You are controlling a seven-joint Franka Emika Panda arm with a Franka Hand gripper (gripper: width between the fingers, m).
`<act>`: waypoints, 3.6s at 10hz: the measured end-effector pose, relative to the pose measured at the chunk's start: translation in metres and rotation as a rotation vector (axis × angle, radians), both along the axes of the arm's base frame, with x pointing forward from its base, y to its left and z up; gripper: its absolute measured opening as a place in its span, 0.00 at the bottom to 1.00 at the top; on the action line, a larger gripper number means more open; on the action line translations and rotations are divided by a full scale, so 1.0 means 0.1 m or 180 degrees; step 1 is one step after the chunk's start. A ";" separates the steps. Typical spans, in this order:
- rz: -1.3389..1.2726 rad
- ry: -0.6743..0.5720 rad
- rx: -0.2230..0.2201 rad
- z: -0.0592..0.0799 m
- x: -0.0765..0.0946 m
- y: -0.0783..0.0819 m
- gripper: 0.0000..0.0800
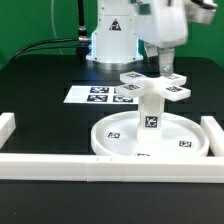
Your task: Assemble round table
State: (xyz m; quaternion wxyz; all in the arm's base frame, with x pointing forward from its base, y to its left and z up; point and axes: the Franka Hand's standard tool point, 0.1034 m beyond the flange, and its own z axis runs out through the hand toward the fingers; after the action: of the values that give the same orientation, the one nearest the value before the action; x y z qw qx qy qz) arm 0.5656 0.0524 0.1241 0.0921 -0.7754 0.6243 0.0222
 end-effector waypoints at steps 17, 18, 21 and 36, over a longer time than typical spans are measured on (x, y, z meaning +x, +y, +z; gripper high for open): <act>0.5346 -0.0584 -0.0483 0.03 0.07 0.01 0.81; 0.5842 -0.0563 -0.0553 0.03 0.07 0.00 0.81; 0.7078 -0.0551 -0.0627 0.02 0.06 -0.02 0.81; 0.9007 -0.0469 -0.0665 -0.20 -0.05 -0.17 0.81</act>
Offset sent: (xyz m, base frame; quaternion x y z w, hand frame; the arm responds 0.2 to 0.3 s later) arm 0.0209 0.0176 0.0094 -0.0302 -0.0721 -0.3328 0.9397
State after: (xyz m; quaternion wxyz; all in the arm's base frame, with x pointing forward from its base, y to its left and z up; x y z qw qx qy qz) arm 0.5602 0.0353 0.1037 -0.0324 -0.7386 -0.6733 0.0089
